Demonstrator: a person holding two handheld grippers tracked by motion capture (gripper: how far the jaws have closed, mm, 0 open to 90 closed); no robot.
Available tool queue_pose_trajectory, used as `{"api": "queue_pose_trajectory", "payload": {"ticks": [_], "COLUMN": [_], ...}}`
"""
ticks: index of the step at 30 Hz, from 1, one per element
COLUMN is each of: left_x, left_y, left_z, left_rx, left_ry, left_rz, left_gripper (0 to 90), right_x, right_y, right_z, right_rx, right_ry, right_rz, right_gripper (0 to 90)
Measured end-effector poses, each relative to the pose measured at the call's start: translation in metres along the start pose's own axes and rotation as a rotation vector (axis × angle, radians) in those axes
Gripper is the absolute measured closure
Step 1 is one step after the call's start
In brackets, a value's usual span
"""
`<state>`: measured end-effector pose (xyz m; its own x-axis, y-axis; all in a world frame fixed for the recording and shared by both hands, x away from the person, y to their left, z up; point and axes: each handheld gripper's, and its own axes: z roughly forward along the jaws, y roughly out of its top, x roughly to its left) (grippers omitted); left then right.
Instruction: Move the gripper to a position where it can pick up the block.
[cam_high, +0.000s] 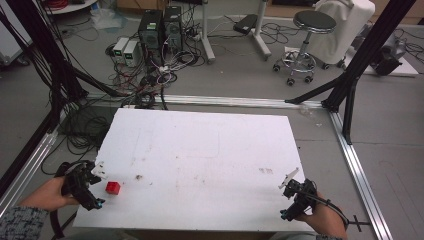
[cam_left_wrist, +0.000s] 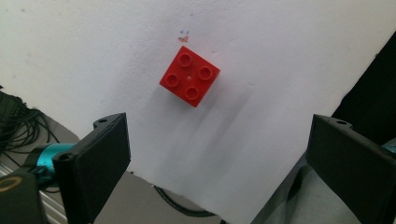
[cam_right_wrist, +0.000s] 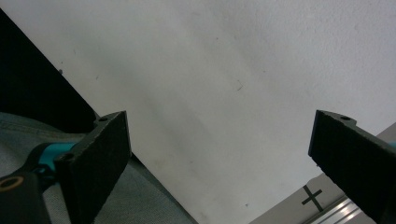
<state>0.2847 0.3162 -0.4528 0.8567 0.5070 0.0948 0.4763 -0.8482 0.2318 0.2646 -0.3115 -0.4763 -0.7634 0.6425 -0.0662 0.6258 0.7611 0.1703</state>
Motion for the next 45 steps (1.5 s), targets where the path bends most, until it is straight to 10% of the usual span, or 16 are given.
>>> {"api": "queue_pose_trajectory", "payload": {"ticks": [28, 45], "left_x": [0.019, 0.023], "left_y": [0.013, 0.024], "left_z": [0.012, 0.025], "left_rx": [0.124, 0.157], "left_ry": [-0.065, -0.036], "left_rz": [0.324, 0.420], "left_gripper": [10.5, 11.0], "right_x": [0.001, 0.003], "right_y": [0.001, 0.004], "right_z": [0.000, 0.002], "right_rx": [-0.002, 0.004], "right_ry": [-0.001, -0.001], "right_rz": [-0.004, -0.021], "right_gripper": [5.0, 5.0]}}
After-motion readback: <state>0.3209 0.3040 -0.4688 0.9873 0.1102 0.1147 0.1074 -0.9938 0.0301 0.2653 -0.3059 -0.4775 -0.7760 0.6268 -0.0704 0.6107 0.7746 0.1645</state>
